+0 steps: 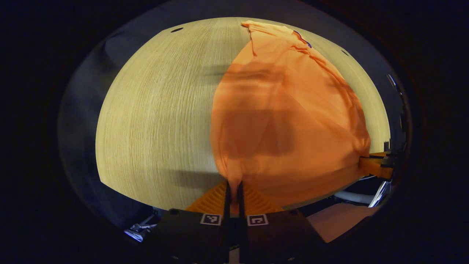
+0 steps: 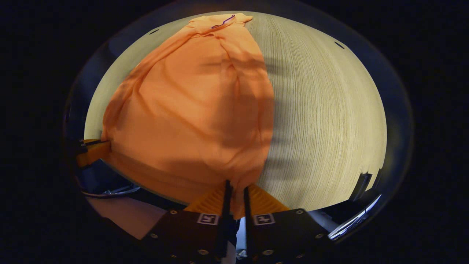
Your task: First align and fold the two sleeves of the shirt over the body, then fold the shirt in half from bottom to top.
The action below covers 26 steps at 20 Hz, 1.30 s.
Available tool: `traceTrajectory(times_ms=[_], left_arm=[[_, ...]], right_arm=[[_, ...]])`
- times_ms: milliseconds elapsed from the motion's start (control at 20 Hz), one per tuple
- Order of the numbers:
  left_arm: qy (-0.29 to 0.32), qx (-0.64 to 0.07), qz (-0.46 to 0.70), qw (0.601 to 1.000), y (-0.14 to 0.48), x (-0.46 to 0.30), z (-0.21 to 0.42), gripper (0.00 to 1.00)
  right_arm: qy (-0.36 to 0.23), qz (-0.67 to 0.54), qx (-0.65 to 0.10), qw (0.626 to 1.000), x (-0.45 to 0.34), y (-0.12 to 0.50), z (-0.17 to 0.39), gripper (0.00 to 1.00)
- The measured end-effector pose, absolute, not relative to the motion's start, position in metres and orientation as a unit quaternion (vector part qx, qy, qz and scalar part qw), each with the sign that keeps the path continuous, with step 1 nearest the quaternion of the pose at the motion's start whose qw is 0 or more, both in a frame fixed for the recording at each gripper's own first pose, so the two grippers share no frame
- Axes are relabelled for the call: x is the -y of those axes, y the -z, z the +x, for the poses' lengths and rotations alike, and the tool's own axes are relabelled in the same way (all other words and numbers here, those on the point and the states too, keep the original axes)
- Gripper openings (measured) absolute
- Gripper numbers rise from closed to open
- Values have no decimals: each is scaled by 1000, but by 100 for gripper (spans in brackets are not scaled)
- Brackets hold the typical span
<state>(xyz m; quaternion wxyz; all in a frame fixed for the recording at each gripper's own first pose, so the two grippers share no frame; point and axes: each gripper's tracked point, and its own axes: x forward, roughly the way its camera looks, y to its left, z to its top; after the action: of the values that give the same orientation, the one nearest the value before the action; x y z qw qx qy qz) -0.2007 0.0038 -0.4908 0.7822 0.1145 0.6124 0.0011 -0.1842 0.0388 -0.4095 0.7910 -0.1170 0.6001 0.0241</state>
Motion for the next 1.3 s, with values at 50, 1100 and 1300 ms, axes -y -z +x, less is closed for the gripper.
traceTrajectory(times_ms=[50, 1100, 1300], left_arm=[[4, -610, 111, 785, 493, -3, -198, 10], [52, -529, 41, 846, 390, 33, -113, 1], [66, -497, 55, 863, 373, 43, -67, 1]], right_arm=[[-33, -104, -600, 793, -43, 410, -184, 8], [-86, -18, -525, 847, -65, 297, -103, 0], [-89, -3, -486, 869, -68, 260, -53, 1]])
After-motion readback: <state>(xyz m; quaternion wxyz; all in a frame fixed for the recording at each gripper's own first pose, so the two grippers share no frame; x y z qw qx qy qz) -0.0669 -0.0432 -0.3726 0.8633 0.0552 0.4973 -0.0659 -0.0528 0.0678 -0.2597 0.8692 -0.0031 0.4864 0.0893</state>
